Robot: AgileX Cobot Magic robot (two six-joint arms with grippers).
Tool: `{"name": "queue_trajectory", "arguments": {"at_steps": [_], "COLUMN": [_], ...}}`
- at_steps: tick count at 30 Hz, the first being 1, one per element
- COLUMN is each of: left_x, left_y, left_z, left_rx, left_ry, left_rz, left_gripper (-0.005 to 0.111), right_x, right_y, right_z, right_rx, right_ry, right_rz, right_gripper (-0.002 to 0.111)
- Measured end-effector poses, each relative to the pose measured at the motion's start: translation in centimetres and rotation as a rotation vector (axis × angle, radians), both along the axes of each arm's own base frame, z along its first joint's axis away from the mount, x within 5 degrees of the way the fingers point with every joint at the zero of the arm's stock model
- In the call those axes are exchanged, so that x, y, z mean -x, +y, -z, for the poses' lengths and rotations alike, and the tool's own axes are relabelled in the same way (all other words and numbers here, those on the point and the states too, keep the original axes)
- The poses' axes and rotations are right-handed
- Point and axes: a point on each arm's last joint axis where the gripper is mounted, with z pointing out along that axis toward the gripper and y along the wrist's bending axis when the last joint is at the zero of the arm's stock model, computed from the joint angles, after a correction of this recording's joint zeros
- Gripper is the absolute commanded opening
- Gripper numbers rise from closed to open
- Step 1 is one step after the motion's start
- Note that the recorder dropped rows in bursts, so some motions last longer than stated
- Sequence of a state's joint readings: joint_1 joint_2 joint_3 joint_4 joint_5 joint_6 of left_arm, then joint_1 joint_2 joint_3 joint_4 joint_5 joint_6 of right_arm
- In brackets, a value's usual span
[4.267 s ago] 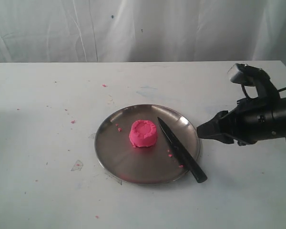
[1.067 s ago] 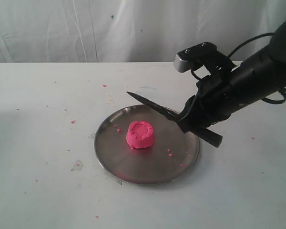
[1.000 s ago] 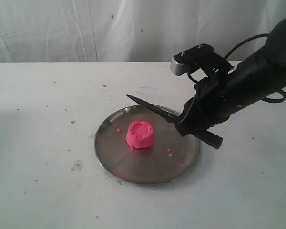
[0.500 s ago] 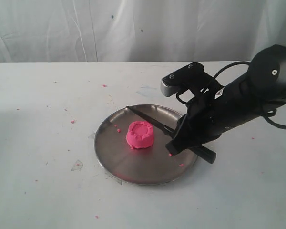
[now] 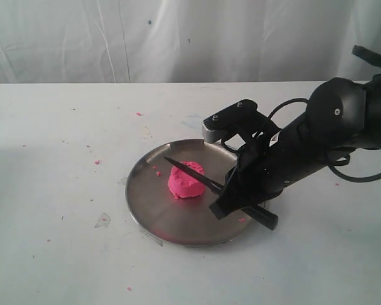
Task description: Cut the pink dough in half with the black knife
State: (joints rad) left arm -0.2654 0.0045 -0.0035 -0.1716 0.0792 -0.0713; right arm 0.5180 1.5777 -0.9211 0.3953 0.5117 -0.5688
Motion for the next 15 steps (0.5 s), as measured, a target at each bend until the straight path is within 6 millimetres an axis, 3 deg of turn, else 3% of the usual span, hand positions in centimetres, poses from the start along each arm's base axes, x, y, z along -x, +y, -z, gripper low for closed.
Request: {"name": "queue_trajectory", "arguments": {"at_steps": [3, 15], "left_x": [0.0, 0.0], "left_y": [0.0, 0.0], "left_z": [0.0, 0.0], "left_rx": [0.0, 0.0], "left_ry": [0.0, 0.0], "left_rz": [0.0, 0.0], "left_gripper": [0.0, 0.0], "right_x": [-0.11, -0.3], "right_y": [0.01, 0.05], "right_z": [-0.02, -0.12], "right_rx": [-0.001, -0.011], "right_ry": [-0.012, -0.031], "right_rz": [0.003, 0.013], "right_gripper": [0.0, 0.0]}}
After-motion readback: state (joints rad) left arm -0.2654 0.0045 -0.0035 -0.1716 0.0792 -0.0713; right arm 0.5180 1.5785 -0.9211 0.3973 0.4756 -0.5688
